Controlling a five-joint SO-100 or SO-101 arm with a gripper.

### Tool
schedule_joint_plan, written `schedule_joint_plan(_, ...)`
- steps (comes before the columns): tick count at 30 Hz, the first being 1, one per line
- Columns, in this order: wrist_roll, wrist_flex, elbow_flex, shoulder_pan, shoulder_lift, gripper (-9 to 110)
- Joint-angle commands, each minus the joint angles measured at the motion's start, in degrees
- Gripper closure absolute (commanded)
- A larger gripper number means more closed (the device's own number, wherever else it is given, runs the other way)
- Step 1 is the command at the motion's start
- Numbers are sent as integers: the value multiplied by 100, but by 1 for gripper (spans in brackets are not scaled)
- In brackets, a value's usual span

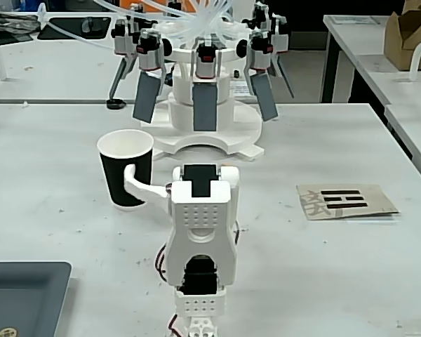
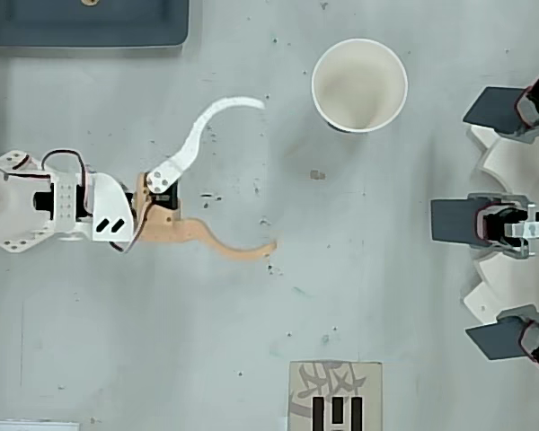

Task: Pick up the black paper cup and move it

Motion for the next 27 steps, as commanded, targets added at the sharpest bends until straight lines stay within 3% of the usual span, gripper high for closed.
schedule_joint_plan(1,-9,-114,18,-229,53,50)
schedule_joint_plan(10,-519,35,-896,-501,-729,45)
schedule_joint_plan(27,-580,18,-3094,-976,-2751,44)
